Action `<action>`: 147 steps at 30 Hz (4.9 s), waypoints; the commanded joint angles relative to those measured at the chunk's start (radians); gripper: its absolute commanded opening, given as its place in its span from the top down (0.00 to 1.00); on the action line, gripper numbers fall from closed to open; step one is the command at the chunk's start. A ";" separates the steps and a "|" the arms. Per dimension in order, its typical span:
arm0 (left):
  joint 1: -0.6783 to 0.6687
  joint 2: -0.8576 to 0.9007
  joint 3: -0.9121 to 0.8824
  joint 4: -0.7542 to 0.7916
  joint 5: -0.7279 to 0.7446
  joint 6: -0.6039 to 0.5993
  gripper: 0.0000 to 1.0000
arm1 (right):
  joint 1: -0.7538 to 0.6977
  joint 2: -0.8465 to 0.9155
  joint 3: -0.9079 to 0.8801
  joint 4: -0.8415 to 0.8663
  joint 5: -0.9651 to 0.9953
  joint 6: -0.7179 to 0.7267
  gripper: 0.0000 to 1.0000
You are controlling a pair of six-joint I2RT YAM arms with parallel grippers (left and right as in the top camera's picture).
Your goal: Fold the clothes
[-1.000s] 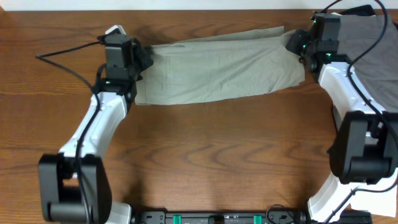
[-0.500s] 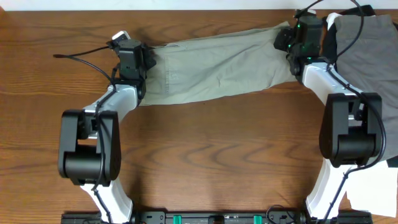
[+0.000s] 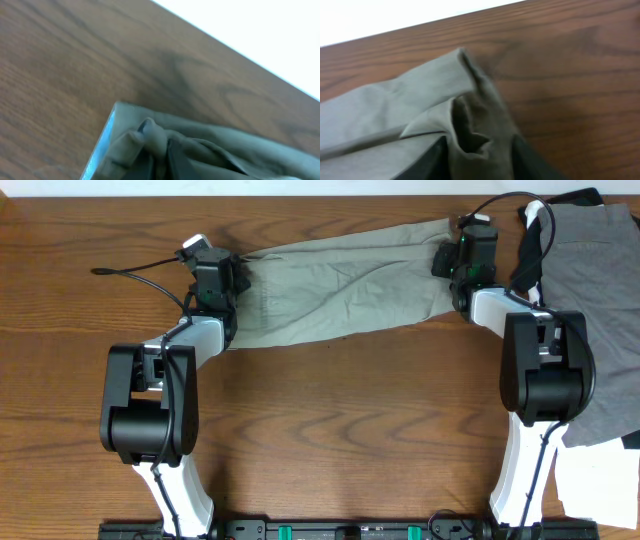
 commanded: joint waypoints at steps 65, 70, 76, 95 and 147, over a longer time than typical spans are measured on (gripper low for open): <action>-0.003 -0.163 0.060 -0.618 0.244 0.179 0.75 | -0.006 -0.131 0.012 -1.242 -0.053 -0.057 0.99; -0.003 -0.258 0.060 -0.683 0.244 0.179 0.75 | 0.001 -0.229 0.013 -1.254 -0.078 -0.064 0.99; -0.003 -0.278 0.060 -0.748 0.244 0.178 0.75 | 0.001 -0.432 0.015 -1.206 -0.086 -0.065 0.99; -0.004 -0.266 0.060 -0.787 0.250 0.110 0.74 | 0.094 -0.435 0.015 -0.859 -0.400 -0.298 0.99; -0.018 -0.105 0.060 -0.664 0.285 0.111 0.73 | 0.150 -0.121 0.079 -0.717 -0.294 -0.407 0.99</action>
